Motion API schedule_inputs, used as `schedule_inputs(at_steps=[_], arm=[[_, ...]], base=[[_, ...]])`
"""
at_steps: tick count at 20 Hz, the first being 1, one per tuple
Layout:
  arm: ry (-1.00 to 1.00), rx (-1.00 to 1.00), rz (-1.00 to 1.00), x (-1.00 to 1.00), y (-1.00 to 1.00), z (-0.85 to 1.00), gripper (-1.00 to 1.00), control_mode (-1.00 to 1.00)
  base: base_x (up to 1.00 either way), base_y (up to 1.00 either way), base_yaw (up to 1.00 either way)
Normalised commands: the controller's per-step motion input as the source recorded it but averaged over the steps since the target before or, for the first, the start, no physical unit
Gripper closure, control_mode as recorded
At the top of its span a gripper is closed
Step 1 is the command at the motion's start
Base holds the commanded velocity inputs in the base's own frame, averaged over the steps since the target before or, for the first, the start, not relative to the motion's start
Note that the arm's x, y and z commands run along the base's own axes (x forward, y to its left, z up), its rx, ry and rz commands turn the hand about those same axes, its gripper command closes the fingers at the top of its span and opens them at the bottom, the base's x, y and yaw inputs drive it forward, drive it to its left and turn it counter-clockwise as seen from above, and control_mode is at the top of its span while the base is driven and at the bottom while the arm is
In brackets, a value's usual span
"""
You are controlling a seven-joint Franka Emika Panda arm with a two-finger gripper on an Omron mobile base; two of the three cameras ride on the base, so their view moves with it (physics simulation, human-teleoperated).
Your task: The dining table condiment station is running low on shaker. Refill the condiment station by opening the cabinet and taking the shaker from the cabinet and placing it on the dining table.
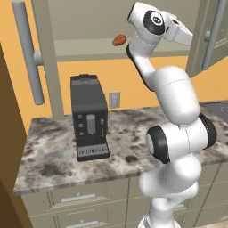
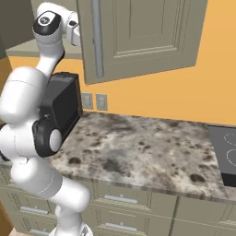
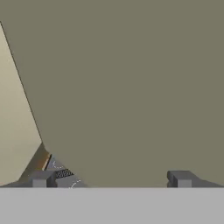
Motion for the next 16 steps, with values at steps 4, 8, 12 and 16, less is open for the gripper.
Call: schedule_inputs(at_steps=[4,8,12,16], arm=[[0.00,0.13,-0.30,-1.00,-1.00,0.15,-1.00,-1.00],[-0.01,0.09,-0.27,-1.00,-1.00,0.03,-1.00,-1.00],[-0.07,0.03,-0.24,-0.99,-1.00,0.00,-1.00,-1.00],[-0.11,0.06,-0.19,-0.81,-1.00,0.00,-1.00,-1.00]], base=[[0.00,0.00,0.00],[0.00,0.00,0.00],[0.00,0.00,0.00],[0.00,0.00,0.00]])
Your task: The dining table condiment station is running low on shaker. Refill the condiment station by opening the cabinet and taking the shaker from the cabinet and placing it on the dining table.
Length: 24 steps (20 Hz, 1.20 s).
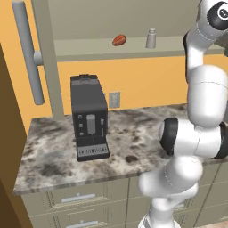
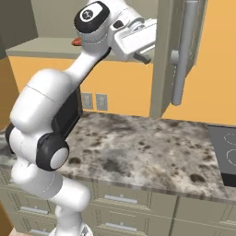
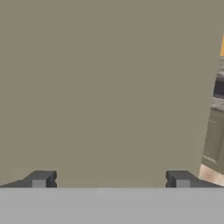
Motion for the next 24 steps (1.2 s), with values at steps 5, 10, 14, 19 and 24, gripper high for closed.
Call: schedule_inputs(at_steps=[5,10,14,19,24], arm=[[-0.03,0.02,-0.02,-0.16,-0.40,0.00,-1.00,-1.00],[-0.01,-0.05,0.48,-0.51,0.90,0.00,-1.00,-1.00],[0.00,-0.04,0.64,-0.62,1.00,0.00,-1.00,-1.00],[0.00,0.00,0.84,-0.41,0.95,-0.05,-1.00,-1.00],[0.00,0.00,0.97,-0.27,0.71,-0.15,-1.00,-1.00]], base=[[0.00,0.00,0.00],[0.00,0.00,0.00],[0.00,0.00,0.00],[0.00,0.00,0.00],[0.00,0.00,0.00]])
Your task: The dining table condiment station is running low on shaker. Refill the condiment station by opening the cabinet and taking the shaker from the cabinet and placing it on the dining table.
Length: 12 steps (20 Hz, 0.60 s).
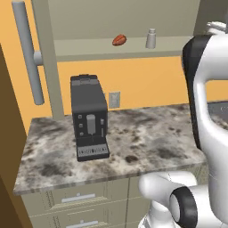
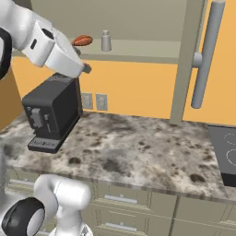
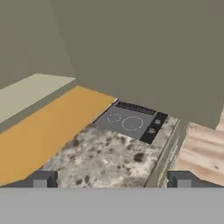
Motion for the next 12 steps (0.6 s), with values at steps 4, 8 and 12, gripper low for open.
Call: schedule_inputs(at_steps=[4,8,12], arm=[[0.00,0.00,0.98,-0.11,0.52,-0.18,-1.00,-1.00],[0.00,0.03,0.87,0.49,0.04,-0.05,-1.00,-1.00],[0.01,0.04,0.57,0.97,0.45,0.00,-1.00,-1.00]], base=[[0.00,0.00,0.00],[0.00,0.00,0.00],[0.00,0.00,0.00]])
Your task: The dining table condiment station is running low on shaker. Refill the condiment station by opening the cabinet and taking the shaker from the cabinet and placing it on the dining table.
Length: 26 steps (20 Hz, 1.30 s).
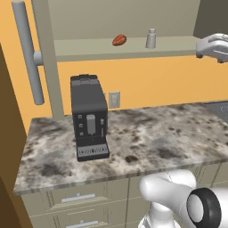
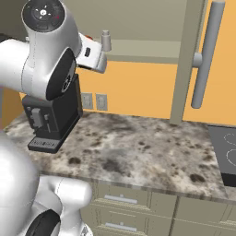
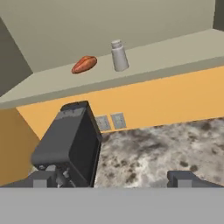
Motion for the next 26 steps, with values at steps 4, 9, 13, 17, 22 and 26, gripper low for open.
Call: schedule_inputs(at_steps=[4,9,13,17,22,26], arm=[[0.09,-0.09,0.08,0.28,0.33,0.00,-1.00,-1.00],[0.00,-0.11,-0.01,0.79,0.30,0.00,-1.00,-1.00],[0.03,-0.01,0.00,0.68,0.00,0.00,-1.00,-1.00],[0.01,0.00,0.00,0.64,0.00,0.00,-1.00,-1.00],[0.00,-0.05,0.00,0.81,0.02,-0.16,-1.00,-1.00],[0.00,-0.07,-0.04,0.71,0.00,-0.21,-1.00,-1.00]], base=[[0.00,0.00,0.00],[0.00,0.00,0.00],[0.00,0.00,0.00],[0.00,0.00,0.00],[0.00,0.00,0.00],[0.00,0.00,0.00]])
